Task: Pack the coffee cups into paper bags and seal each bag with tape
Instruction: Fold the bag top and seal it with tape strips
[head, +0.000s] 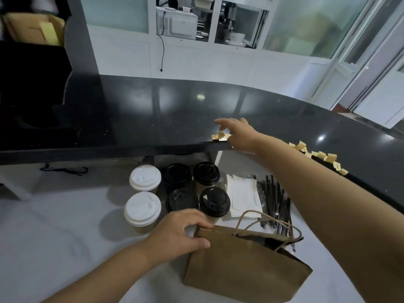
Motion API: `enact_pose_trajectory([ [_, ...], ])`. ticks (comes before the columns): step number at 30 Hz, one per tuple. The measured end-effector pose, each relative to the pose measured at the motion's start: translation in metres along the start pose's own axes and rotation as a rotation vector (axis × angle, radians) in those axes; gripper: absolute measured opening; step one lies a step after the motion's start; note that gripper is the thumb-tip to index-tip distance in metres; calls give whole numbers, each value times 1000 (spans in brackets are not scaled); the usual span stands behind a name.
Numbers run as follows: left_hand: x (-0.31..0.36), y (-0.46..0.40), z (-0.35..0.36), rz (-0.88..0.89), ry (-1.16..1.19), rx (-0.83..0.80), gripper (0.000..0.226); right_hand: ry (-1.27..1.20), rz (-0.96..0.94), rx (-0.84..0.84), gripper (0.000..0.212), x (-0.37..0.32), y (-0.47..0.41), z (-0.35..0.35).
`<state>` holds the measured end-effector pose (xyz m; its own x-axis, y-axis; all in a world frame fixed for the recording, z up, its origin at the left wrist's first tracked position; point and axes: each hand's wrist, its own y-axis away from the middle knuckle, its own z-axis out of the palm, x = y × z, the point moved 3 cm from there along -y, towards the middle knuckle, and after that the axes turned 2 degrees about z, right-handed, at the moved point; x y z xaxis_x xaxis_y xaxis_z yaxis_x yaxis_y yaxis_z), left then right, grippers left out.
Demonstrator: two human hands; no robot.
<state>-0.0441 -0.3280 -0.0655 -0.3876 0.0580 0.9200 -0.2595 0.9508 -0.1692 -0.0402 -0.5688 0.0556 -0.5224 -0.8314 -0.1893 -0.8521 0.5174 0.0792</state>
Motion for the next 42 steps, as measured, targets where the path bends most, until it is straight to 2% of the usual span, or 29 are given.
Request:
enact_pose_trajectory([
  [2,0,-1,-1,-8,3,-11,36,42,-23,-3,55,-5,-2,-3],
  [4,0,-1,-2,-10,10,-16,35,68,-78,52,35,-9,-2,-8],
  [6,1,0,-3,-12,9,-21,36,37,-117,117,19,-13,1,-14],
  [9,2,1,-4,-18,2,-19,36,-48,-93,190,7,-12,4,-18],
  [15,2,5,-3,-20,-1,-20,35,-227,-58,444,10,-13,14,-29],
  [17,2,7,-3,-15,2,-24,36,-321,-62,483,8,-19,26,-36],
  [22,1,10,-2,-2,10,-2,37,-474,-231,542,4,-51,87,-52],
  [27,-3,13,0,38,11,39,34,-235,-363,617,9,-72,177,-41],
  [31,-3,15,2,68,-46,50,34,-34,-402,713,7,-80,227,6],
  [36,-6,18,6,89,20,79,30,39,-346,746,14,-71,254,68],
  [42,-7,19,8,117,79,93,36,189,-354,869,7,-66,258,89],
])
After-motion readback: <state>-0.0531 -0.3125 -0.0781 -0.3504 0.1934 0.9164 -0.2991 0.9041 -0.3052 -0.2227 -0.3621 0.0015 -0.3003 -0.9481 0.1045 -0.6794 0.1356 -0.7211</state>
